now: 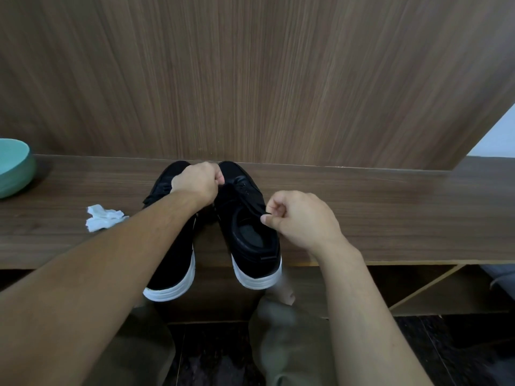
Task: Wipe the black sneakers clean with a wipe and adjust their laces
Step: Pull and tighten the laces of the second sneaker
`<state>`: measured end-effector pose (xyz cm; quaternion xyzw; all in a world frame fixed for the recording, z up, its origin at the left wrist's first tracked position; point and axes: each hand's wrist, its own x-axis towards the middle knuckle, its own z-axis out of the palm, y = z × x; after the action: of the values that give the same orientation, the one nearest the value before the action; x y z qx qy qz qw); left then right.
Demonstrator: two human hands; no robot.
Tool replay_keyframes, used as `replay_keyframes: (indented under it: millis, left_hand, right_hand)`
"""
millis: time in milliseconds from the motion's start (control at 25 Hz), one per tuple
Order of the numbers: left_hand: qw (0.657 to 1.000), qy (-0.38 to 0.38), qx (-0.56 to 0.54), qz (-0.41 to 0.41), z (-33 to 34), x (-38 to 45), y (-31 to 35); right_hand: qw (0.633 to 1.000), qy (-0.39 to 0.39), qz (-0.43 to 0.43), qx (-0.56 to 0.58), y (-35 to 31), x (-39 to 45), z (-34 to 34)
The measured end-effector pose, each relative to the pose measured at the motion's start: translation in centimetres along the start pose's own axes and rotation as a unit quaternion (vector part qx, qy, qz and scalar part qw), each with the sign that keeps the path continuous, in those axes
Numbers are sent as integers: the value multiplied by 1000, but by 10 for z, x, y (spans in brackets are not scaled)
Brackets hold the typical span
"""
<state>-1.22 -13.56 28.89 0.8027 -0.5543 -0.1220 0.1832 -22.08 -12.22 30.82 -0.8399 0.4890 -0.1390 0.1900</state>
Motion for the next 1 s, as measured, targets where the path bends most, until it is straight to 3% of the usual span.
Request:
replay_keyframes:
  millis: [240, 320, 440, 600, 760, 1000]
  left_hand:
    - [978, 194, -50, 59, -37, -60, -23]
    - [983, 178, -41, 20, -40, -90, -40]
    - [993, 78, -40, -85, -40, -128, -57]
    - [988, -42, -68, -129, -29, -151, -58]
    - [991, 12, -91, -101, -11, -151, -54]
    - [990, 23, -108, -90, -7, -149, -49]
  right_hand:
    - [996, -60, 36, 49, -19, -19, -7]
    - [992, -107, 46, 52, -22, -35, -4]
    - [984, -166, 61, 20, -29, -49, 9]
    - [993, -84, 67, -38, -36, -49, 33]
    - [998, -31, 47, -12, -43, -53, 46]
    - [1000, 5, 12, -13, -56, -54, 58]
